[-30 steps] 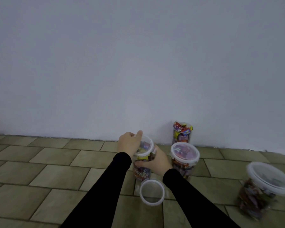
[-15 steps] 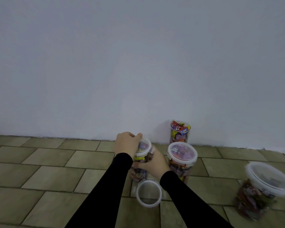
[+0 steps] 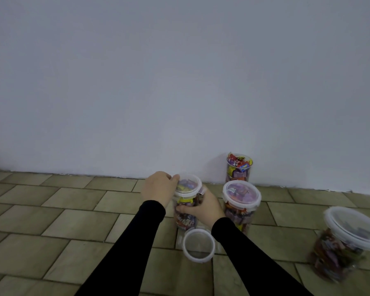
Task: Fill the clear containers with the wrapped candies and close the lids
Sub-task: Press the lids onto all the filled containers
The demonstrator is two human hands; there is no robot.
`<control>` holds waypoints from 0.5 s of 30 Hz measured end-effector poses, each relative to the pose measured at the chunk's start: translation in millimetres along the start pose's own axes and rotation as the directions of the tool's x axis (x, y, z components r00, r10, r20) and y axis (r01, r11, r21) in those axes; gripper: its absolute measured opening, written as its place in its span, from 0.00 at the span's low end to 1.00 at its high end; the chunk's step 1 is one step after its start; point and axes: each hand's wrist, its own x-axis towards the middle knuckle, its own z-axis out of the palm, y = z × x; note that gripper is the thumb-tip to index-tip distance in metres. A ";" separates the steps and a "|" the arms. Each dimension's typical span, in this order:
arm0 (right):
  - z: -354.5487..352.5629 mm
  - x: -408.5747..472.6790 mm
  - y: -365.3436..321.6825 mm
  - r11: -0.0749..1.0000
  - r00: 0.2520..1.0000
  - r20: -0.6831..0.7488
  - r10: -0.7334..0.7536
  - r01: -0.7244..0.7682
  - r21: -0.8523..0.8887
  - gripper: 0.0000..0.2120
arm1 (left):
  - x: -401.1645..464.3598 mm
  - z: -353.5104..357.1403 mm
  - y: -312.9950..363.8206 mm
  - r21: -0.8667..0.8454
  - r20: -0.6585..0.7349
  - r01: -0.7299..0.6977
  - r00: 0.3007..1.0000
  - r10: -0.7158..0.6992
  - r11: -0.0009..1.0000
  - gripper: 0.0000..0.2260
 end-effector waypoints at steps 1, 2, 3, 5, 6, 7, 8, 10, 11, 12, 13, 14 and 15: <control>0.7 0.4 0.6 1.000 1.000 0.002 -0.001 0.001 0.004 0.27 | -2.0 0.0 0.4 0.002 -0.005 0.000 1.000 0.000 1.000 0.19; 2.0 0.3 1.3 1.000 1.000 0.004 0.001 -0.001 0.007 0.27 | -3.2 0.1 0.2 -0.010 -0.004 0.009 1.000 -0.009 1.000 0.18; 3.4 0.3 2.1 1.000 1.000 0.003 0.006 -0.006 0.008 0.28 | -4.0 -0.2 -0.3 -0.030 -0.003 0.027 1.000 -0.027 0.999 0.18; 5.1 0.5 4.1 1.000 1.000 -0.002 0.013 -0.013 0.008 0.29 | -4.2 -0.4 -2.1 -0.086 0.006 0.052 0.999 -0.052 0.995 0.17; 5.1 0.9 4.4 1.000 1.000 -0.004 0.014 -0.014 0.004 0.30 | -4.3 -1.0 -2.5 -0.107 0.012 0.058 0.998 -0.057 0.993 0.16; 4.5 0.9 3.9 1.000 1.000 -0.005 0.013 -0.013 -0.004 0.29 | -4.5 -1.6 -2.3 -0.120 0.020 0.057 0.998 -0.055 0.991 0.16; 3.6 1.3 3.0 1.000 1.000 -0.003 0.011 -0.011 -0.009 0.29 | -4.0 -1.9 -2.2 -0.127 0.031 0.051 0.998 -0.048 0.991 0.16; 2.4 2.3 3.2 1.000 1.000 0.003 0.015 -0.015 -0.004 0.28 | -2.8 -3.2 -2.3 -0.099 0.065 0.011 0.998 -0.005 0.995 0.18; 2.7 1.9 3.2 1.000 1.000 0.005 0.018 -0.018 -0.001 0.28 | -2.8 -4.5 -3.6 -0.074 0.085 -0.022 0.996 0.028 0.997 0.18; 2.8 1.3 2.6 1.000 1.000 0.008 0.020 -0.020 -0.001 0.28 | -2.2 -5.0 -6.8 -0.064 0.101 -0.063 0.992 0.070 0.996 0.18; 2.6 1.2 2.3 1.000 1.000 0.013 0.021 -0.021 -0.003 0.27 | -2.2 -7.1 -10.6 -0.072 0.116 -0.110 0.986 0.118 0.991 0.18; 1.8 1.8 2.0 1.000 1.000 0.022 0.023 -0.023 -0.004 0.26 | -2.3 -9.0 -15.3 -0.093 0.137 -0.169 0.974 0.181 0.981 0.19; 0.5 2.4 1.3 1.000 0.999 0.033 0.024 -0.024 -0.003 0.26 | -3.3 -10.5 -20.1 -0.118 0.164 -0.240 0.952 0.257 0.964 0.20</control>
